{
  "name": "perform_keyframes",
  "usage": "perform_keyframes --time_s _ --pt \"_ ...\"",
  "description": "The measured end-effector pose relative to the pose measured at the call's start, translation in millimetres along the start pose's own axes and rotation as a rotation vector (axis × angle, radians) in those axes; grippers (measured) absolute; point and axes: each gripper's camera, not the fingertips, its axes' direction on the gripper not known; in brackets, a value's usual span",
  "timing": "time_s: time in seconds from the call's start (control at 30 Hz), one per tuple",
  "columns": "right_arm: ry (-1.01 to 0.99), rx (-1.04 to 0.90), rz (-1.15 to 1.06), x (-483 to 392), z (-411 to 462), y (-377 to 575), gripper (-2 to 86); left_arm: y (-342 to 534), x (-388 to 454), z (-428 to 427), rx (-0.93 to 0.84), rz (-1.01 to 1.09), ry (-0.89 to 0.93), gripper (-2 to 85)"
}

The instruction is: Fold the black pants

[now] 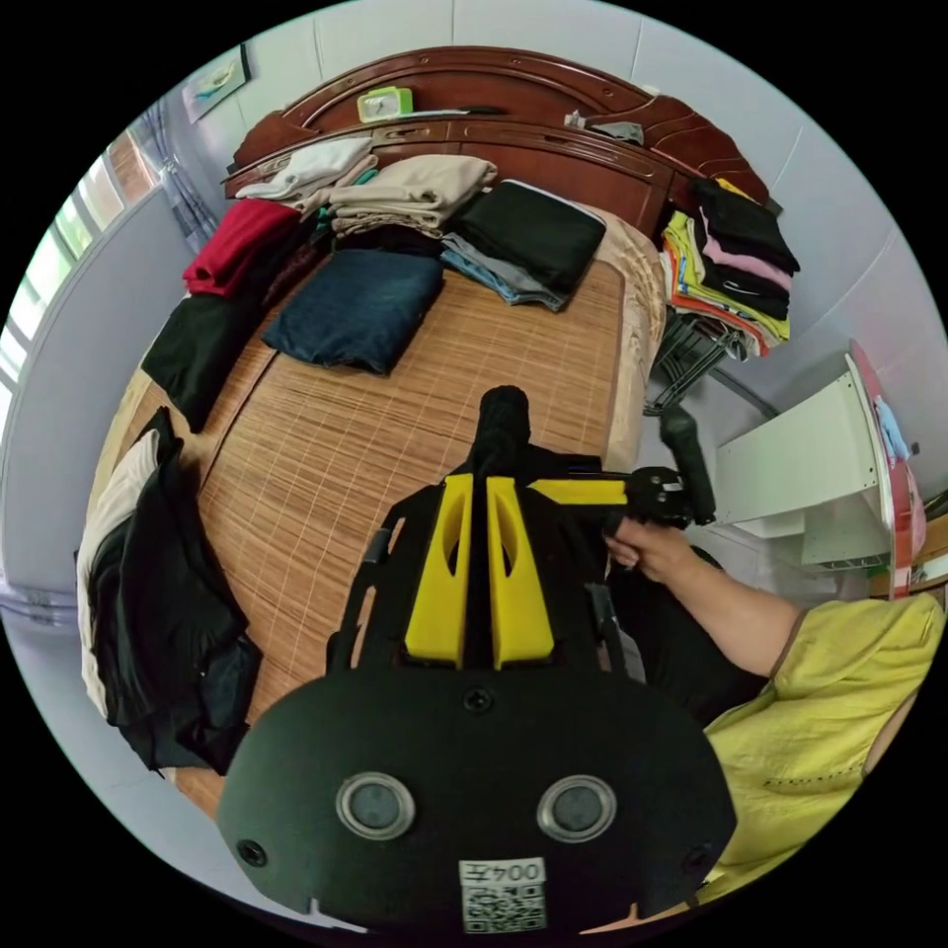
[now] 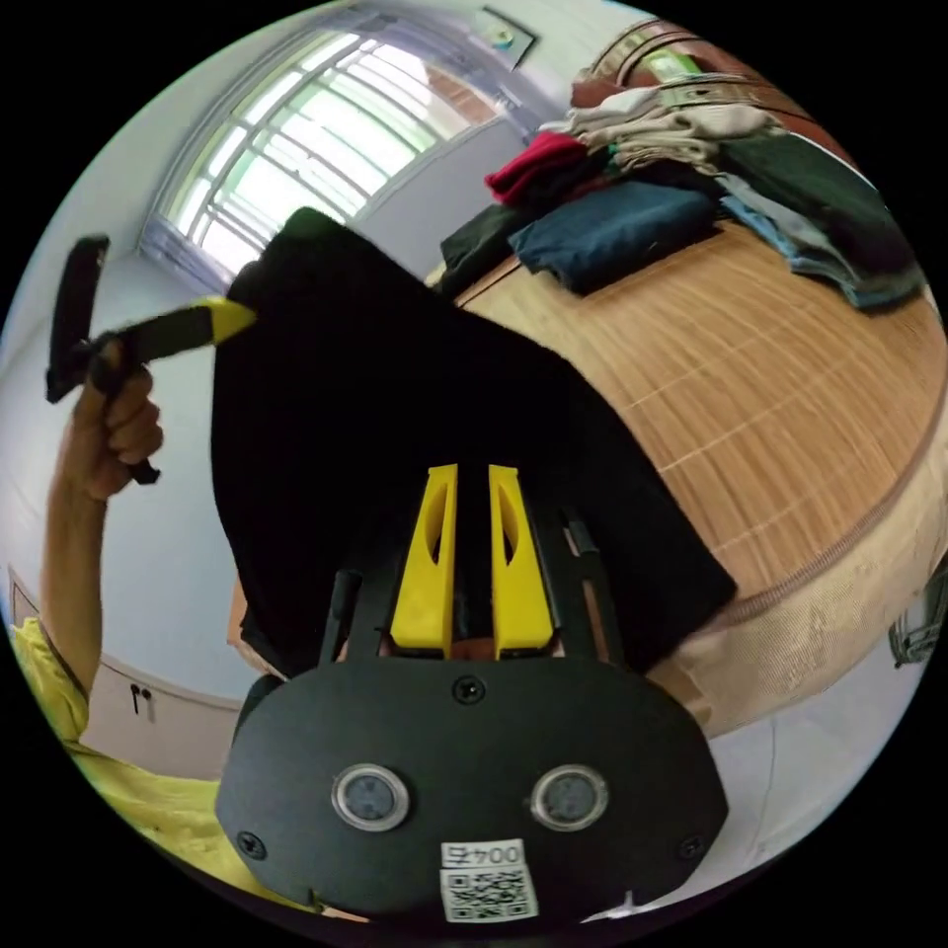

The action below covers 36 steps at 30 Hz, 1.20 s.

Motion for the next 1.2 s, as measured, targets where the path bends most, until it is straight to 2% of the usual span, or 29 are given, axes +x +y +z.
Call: perform_keyframes --time_s 0.1,0.2,0.4,0.5,0.57,0.83,1.0,1.13,1.2 --pt "0.057 -0.059 0.0 -4 32 -15 6.2 -1 -1 8 -0.004 0.023 0.006 2.2" --pt "0.15 -0.019 0.077 19 44 -32 5.2 -2 1 24 -0.01 0.049 0.022 2.3" --pt "-0.037 -0.027 0.241 94 56 -46 4.0 -5 6 82 -0.037 0.108 0.011 2.5" --pt "-0.144 -0.075 0.273 117 58 -45 2.9 -8 2 116 -0.012 0.081 0.093 2.6" --pt "-0.136 -0.11 0.286 132 42 -41 2.3 -11 4 144 -0.003 0.076 0.141 2.7" --pt "-0.198 0.156 0.431 206 -31 13 0.4 -14 38 272 -0.048 0.104 0.237 3.5" --pt "-0.214 0.302 0.321 205 -53 25 0.7 -5 49 363 -0.059 0.071 0.307 6.0" --pt "-0.196 0.305 0.269 200 -55 26 9.0 17 40 383 0.1 0.03 0.408 7.2" --pt "-0.206 0.269 0.267 200 -54 28 11.5 36 36 380 0.164 0.025 0.4 7.1"
